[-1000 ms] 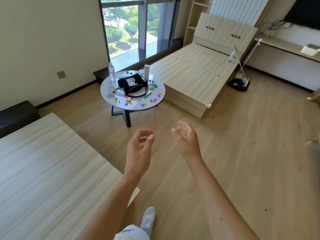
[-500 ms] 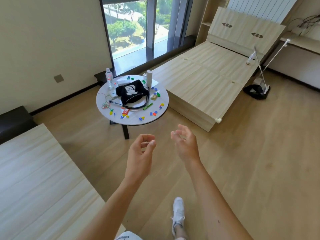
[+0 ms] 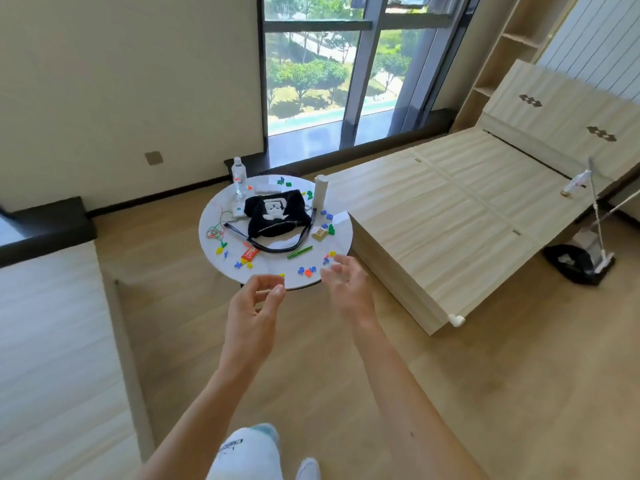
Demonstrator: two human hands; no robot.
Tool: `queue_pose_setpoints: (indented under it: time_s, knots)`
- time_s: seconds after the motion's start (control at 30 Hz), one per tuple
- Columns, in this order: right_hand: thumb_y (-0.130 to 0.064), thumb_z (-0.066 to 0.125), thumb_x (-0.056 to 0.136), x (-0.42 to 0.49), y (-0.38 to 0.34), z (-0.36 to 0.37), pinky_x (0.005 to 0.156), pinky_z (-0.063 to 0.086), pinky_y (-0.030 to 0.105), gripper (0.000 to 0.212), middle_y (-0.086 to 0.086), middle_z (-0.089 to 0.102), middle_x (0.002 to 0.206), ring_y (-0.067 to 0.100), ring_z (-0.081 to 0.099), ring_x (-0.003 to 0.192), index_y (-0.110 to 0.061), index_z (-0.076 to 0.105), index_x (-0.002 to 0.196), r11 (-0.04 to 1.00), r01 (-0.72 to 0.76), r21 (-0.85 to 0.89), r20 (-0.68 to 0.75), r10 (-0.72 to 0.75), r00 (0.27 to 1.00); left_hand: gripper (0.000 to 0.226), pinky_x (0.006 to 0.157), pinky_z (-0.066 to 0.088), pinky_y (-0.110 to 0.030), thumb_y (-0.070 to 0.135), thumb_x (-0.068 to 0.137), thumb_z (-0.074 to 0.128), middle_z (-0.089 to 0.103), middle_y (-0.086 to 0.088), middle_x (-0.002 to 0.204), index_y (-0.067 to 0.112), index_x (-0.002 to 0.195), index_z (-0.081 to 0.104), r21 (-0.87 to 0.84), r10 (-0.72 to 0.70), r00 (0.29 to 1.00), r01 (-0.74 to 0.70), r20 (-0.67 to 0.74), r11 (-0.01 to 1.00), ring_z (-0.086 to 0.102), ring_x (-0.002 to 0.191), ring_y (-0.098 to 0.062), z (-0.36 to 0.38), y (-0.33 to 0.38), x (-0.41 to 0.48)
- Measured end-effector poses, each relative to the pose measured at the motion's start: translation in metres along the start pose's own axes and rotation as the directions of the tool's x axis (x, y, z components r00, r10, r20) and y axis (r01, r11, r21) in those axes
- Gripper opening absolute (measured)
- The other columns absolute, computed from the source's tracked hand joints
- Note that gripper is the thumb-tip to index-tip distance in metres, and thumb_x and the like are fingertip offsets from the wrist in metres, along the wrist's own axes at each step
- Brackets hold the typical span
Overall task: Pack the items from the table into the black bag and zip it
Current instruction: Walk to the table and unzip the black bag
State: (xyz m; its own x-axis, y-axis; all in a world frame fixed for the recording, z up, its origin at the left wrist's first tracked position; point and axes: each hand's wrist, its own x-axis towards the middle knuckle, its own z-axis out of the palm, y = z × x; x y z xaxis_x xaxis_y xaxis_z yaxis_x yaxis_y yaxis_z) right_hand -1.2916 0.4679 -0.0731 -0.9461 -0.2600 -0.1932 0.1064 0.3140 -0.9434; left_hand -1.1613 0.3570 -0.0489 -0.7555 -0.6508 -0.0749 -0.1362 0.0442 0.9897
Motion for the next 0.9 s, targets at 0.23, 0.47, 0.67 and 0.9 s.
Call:
queue_pose_setpoints:
  time_s: [0.23, 0.47, 0.67, 0.9]
  knots:
    - [-0.030, 0.067, 0.093, 0.102, -0.003, 0.009, 0.071, 0.049, 0.020, 0.038, -0.007, 0.063, 0.116, 0.011, 0.068, 0.098, -0.026, 0.057, 0.130, 1.000, 0.005, -0.015, 0.088, -0.004, 0.996, 0.020, 0.090, 0.054, -0.045, 0.035, 0.087, 0.055, 0.072, 0.004, 0.095, 0.026, 0.098, 0.069, 0.020, -0.058, 0.996, 0.060, -0.072, 0.998, 0.067, 0.097, -0.016, 0.042, -0.001, 0.073]
    - [-0.023, 0.067, 0.094, 0.228, -0.011, 0.025, 0.061, 0.053, 0.015, 0.035, 0.000, 0.064, 0.120, 0.018, 0.069, 0.101, -0.020, 0.059, 0.128, 0.999, -0.026, -0.026, 0.112, 0.029, 0.993, 0.011, 0.086, 0.055, -0.040, 0.022, 0.096, 0.056, 0.069, 0.010, 0.099, 0.024, 0.099, 0.067, 0.025, -0.056, 0.991, 0.060, -0.125, 0.998, 0.062, 0.093, 0.000, 0.082, -0.013, 0.208]
    - [-0.028, 0.067, 0.093, 0.334, -0.019, 0.029, 0.089, 0.057, 0.040, 0.035, -0.005, 0.066, 0.115, 0.016, 0.068, 0.102, -0.024, 0.059, 0.127, 0.990, -0.034, -0.135, 0.108, 0.049, 0.993, 0.010, 0.082, 0.051, -0.028, 0.023, 0.097, 0.056, 0.067, 0.014, 0.097, 0.024, 0.101, 0.065, 0.063, -0.052, 0.993, 0.059, -0.106, 0.996, 0.062, 0.092, 0.000, 0.113, -0.008, 0.323]
    - [-0.025, 0.065, 0.093, 0.416, -0.006, 0.053, 0.092, 0.056, 0.045, 0.034, -0.001, 0.068, 0.115, 0.022, 0.068, 0.103, -0.020, 0.061, 0.126, 0.983, -0.047, -0.180, 0.182, 0.081, 0.980, 0.010, 0.076, 0.047, -0.018, 0.028, 0.097, 0.055, 0.068, 0.014, 0.100, 0.026, 0.101, 0.065, 0.071, -0.129, 0.978, 0.142, -0.163, 0.987, 0.062, 0.094, -0.001, 0.141, -0.024, 0.397]
